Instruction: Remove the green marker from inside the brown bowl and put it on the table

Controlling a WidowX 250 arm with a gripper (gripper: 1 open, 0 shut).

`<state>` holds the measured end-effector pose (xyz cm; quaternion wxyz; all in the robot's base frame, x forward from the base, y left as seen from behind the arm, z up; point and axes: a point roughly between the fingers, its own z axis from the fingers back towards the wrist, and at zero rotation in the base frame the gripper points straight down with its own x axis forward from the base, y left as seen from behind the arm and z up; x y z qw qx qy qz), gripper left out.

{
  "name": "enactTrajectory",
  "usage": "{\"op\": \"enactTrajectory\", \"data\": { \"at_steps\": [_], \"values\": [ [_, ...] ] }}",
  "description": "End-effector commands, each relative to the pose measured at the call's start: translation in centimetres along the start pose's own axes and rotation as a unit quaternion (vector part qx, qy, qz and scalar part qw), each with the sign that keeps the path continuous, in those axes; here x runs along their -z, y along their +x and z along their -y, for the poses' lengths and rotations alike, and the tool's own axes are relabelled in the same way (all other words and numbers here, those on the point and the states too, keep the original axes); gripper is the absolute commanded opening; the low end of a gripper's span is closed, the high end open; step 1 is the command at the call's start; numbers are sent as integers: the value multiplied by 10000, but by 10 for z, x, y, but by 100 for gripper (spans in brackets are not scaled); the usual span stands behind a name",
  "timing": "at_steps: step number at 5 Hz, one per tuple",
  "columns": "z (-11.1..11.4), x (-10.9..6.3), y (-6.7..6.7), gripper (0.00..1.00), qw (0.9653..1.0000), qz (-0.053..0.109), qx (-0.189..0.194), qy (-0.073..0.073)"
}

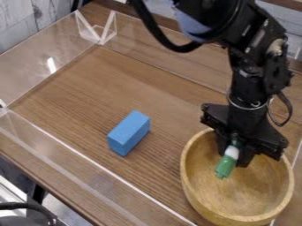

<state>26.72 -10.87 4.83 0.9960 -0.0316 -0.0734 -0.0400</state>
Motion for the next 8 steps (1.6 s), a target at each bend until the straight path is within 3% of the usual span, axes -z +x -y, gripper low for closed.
{"op": "enactTrajectory", "data": {
  "at_steps": [1,8],
  "values": [
    [3,-13,14,0,9994,305,-26,-135],
    [3,-23,14,0,9989,353,52,-298]
  ]
}}
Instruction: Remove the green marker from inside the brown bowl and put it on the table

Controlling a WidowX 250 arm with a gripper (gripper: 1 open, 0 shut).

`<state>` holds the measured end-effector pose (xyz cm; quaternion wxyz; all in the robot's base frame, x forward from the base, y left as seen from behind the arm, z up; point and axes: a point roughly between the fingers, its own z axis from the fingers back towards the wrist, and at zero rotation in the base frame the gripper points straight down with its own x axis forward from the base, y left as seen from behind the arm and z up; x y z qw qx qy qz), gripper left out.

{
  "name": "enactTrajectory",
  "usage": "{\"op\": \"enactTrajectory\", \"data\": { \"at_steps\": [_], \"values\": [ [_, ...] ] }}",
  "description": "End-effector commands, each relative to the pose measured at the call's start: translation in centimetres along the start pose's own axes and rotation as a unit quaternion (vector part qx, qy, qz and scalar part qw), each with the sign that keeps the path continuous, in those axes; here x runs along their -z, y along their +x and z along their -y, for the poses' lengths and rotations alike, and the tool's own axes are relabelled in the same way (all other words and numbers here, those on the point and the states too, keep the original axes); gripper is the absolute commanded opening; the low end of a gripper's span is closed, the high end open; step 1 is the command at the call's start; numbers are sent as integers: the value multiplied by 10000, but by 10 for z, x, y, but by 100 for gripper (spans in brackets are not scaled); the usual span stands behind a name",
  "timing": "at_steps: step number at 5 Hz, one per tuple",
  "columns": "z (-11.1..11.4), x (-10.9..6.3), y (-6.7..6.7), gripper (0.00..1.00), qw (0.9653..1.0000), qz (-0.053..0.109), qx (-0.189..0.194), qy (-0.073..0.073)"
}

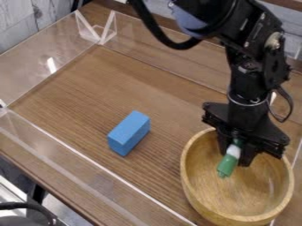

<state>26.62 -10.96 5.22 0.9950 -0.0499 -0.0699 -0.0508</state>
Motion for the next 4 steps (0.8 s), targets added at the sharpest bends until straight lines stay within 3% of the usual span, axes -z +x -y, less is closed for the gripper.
{"op": "enactTrajectory", "data": {
  "at_steps": [1,4],
  "values": [
    [2,-20,15,0,9991,396,-20,-127],
    [-2,-23,13,0,9989,425,1,-173]
  ]
}}
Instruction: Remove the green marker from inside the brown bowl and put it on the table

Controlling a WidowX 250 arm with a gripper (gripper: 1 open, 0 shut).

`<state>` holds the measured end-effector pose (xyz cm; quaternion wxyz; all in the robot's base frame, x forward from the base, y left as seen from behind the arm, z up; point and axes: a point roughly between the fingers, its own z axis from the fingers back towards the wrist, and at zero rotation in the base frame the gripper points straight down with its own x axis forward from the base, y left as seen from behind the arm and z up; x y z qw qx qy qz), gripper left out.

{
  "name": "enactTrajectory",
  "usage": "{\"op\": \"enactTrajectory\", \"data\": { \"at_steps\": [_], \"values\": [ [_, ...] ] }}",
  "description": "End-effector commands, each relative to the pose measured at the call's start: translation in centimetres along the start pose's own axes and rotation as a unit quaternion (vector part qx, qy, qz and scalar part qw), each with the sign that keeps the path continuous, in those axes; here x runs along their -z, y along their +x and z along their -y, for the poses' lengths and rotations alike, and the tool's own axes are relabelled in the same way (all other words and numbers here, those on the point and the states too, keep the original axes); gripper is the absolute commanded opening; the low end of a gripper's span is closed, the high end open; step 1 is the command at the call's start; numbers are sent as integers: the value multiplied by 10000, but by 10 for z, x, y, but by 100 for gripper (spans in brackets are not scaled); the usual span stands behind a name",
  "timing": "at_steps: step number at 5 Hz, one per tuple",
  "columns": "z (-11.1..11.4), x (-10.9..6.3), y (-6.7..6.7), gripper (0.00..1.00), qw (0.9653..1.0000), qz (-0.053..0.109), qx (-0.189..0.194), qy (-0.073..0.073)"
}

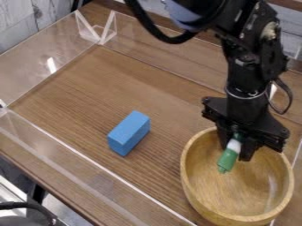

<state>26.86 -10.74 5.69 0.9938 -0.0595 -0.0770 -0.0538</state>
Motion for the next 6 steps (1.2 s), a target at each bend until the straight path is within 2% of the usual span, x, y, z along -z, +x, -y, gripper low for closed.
{"op": "enactTrajectory", "data": {
  "at_steps": [1,4,6],
  "values": [
    [-2,-19,10,0,9993,358,-17,-90],
    [-7,-17,9,0,9991,406,-53,-137],
    [-8,-16,31,0,9992,389,-4,-134]
  ]
}}
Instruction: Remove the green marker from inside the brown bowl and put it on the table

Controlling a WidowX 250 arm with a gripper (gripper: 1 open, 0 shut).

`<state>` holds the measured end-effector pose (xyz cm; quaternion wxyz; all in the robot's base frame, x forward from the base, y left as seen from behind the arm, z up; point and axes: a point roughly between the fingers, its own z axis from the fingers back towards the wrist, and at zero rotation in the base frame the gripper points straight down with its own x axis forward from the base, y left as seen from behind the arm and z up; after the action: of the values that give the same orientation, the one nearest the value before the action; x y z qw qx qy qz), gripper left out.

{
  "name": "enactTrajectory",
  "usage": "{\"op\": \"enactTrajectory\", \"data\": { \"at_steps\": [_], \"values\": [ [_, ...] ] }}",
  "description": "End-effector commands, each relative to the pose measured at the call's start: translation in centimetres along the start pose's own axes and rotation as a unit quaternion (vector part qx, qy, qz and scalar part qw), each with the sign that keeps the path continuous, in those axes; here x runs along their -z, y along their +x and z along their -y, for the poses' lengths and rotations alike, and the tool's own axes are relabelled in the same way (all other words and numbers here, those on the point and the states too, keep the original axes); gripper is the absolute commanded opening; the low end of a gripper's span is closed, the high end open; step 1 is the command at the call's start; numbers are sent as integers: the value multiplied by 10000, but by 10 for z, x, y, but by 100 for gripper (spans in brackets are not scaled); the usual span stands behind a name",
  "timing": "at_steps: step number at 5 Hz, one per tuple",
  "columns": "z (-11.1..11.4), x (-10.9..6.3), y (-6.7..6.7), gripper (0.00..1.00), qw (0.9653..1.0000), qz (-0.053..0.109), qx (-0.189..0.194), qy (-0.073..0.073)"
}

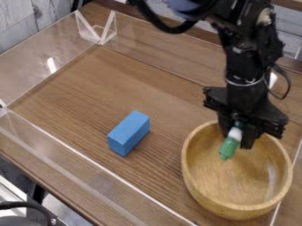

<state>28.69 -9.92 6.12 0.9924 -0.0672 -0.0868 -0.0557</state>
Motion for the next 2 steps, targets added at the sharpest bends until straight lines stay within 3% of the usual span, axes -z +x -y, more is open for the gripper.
{"op": "enactTrajectory", "data": {
  "at_steps": [1,2],
  "values": [
    [2,-14,20,0,9996,285,15,-74],
    [3,-19,21,0,9996,261,42,-75]
  ]
}}
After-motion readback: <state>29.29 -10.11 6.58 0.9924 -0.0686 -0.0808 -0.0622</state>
